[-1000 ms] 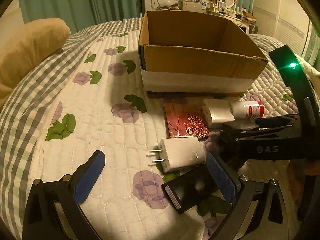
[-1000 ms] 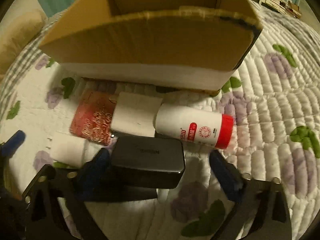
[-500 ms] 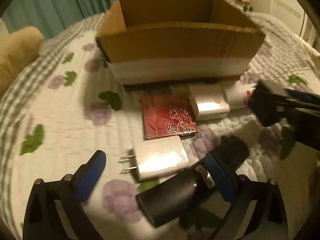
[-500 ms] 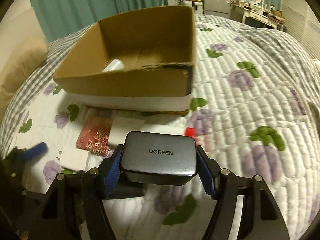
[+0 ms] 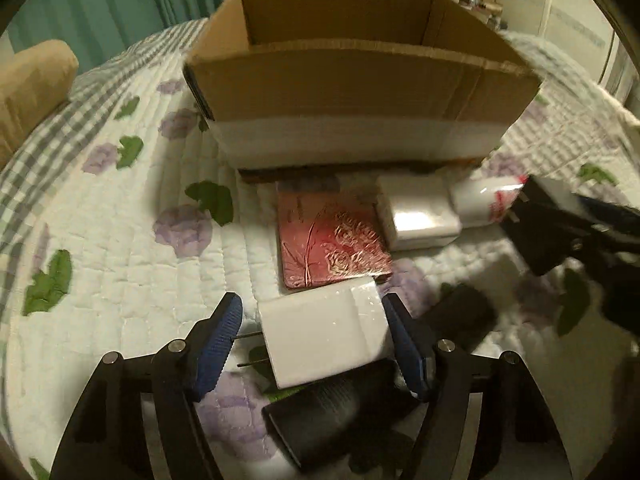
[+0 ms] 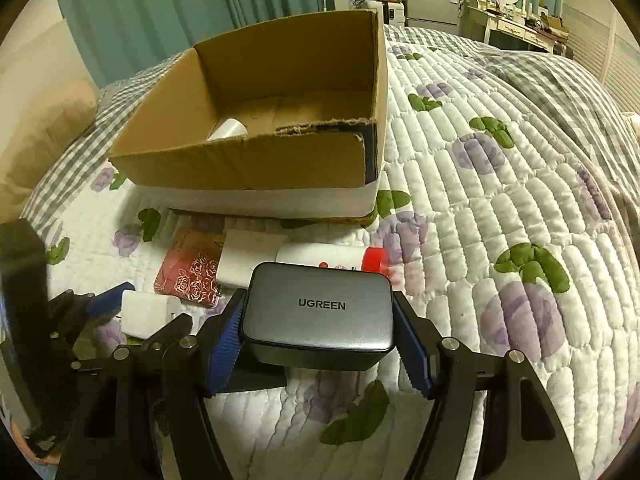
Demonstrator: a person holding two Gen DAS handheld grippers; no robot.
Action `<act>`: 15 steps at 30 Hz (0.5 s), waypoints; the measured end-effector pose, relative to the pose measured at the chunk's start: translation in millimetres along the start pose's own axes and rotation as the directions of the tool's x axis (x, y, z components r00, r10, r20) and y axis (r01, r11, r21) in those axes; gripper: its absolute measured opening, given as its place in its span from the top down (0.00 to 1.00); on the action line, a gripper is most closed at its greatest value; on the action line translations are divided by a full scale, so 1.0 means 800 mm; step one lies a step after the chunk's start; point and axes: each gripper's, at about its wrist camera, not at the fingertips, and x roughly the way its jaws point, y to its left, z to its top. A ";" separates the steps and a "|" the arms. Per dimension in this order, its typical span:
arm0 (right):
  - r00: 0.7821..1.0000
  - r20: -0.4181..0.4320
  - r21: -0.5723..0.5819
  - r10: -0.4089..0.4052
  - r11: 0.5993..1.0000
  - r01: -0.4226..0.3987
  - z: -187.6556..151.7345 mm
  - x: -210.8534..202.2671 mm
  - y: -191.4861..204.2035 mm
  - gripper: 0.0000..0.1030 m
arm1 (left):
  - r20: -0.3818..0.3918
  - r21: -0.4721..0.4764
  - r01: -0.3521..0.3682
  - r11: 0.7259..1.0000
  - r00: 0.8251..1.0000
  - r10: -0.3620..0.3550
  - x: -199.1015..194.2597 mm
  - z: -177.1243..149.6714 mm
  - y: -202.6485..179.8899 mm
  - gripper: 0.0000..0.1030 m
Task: Organize rigid objects
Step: 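Place both chargers into the box and open both tools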
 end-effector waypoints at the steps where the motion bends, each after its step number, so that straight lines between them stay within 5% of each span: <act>1: 1.000 0.007 -0.007 0.004 1.000 -0.004 0.001 -0.004 0.002 0.34 | 0.013 0.003 0.002 1.000 1.000 -0.002 -0.007 0.000 0.000 0.30; 9: 0.995 0.100 -0.068 -0.011 0.998 0.018 0.018 -0.058 0.013 0.34 | 0.149 -0.007 0.016 1.000 0.989 -0.015 -0.078 0.027 0.007 0.30; 15: 0.977 0.215 -0.112 -0.009 0.993 0.034 0.055 -0.125 0.020 0.34 | 0.263 -0.004 0.035 0.999 0.964 -0.033 -0.143 0.067 0.012 0.30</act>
